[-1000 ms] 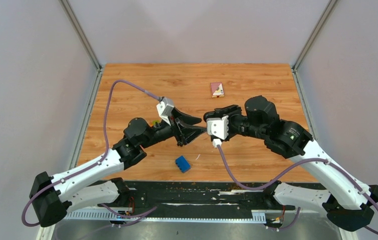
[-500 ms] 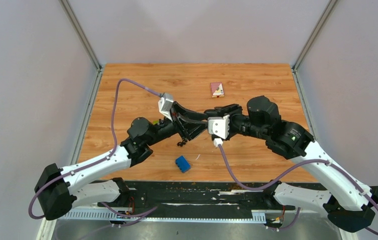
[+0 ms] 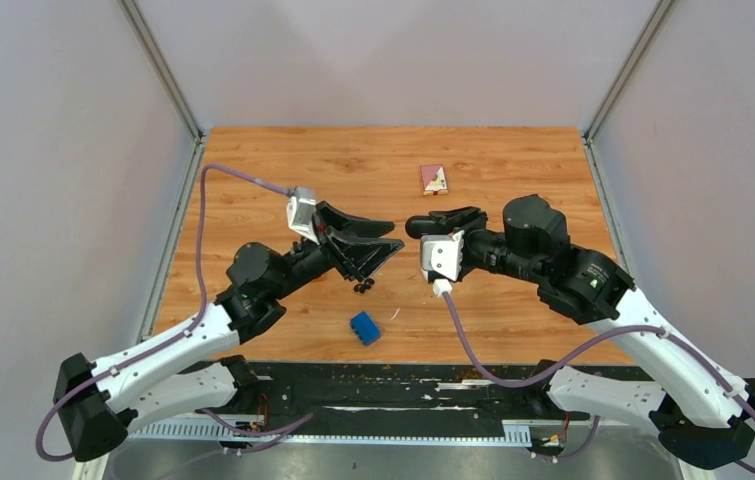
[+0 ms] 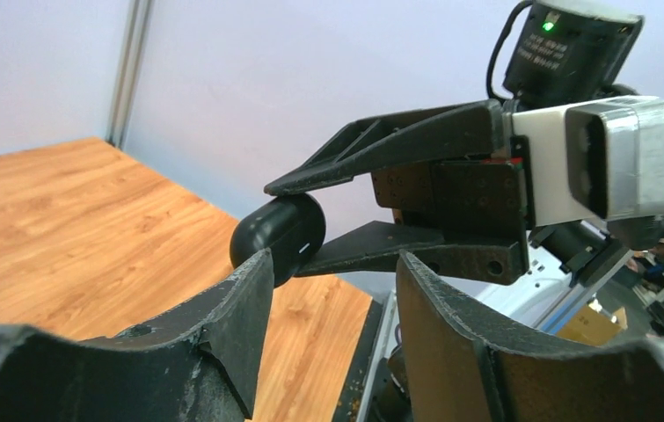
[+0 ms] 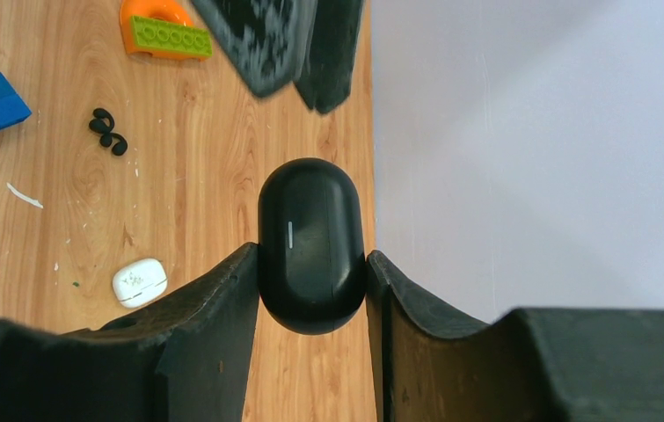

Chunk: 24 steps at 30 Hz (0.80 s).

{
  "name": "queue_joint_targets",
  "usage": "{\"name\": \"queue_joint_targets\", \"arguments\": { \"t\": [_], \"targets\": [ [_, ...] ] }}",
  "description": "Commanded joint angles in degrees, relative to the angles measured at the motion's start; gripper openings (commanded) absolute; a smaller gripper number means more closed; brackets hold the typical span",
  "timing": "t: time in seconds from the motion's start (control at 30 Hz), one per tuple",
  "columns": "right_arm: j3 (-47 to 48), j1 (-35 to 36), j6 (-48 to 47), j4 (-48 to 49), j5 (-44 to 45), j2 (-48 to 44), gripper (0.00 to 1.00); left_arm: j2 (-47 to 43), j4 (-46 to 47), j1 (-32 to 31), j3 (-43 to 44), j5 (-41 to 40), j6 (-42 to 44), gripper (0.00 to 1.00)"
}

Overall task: Insert the wireless bluetooth earbuds into the charging case
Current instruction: Pick up the charging case at the center of the board.

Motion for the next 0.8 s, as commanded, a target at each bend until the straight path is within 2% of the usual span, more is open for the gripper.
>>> {"name": "queue_joint_targets", "arguments": {
  "t": [0.0, 0.17, 0.43, 0.57, 0.77],
  "targets": [
    [1.48, 0.36, 1.65, 2.99, -3.58, -1.52, 0.22, -1.65, -4.00, -0.03, 0.07, -1.78, 1.59, 0.62],
    [2.31, 0.36, 2.32, 2.48, -7.05, -1.12, 0.22, 5.43, 0.71, -0.03, 2.82, 5.28, -2.12, 0.63],
    [2.73, 0.37, 2.40, 2.11, -8.00, -1.27, 0.22, 8.75, 5.10, -0.08, 4.17, 6.94, -5.24, 0.61],
    [1.82, 0.36, 2.08, 2.40, -7.18, -1.69, 0.20, 6.80, 3.85, -0.02, 2.71, 4.49, -4.39, 0.61],
    [2.51, 0.36, 3.05, 2.11, -7.83, -2.00, 0.18, -1.04, -4.57, 0.05, 0.72, -1.37, 0.20, 0.65]
  ]
}}
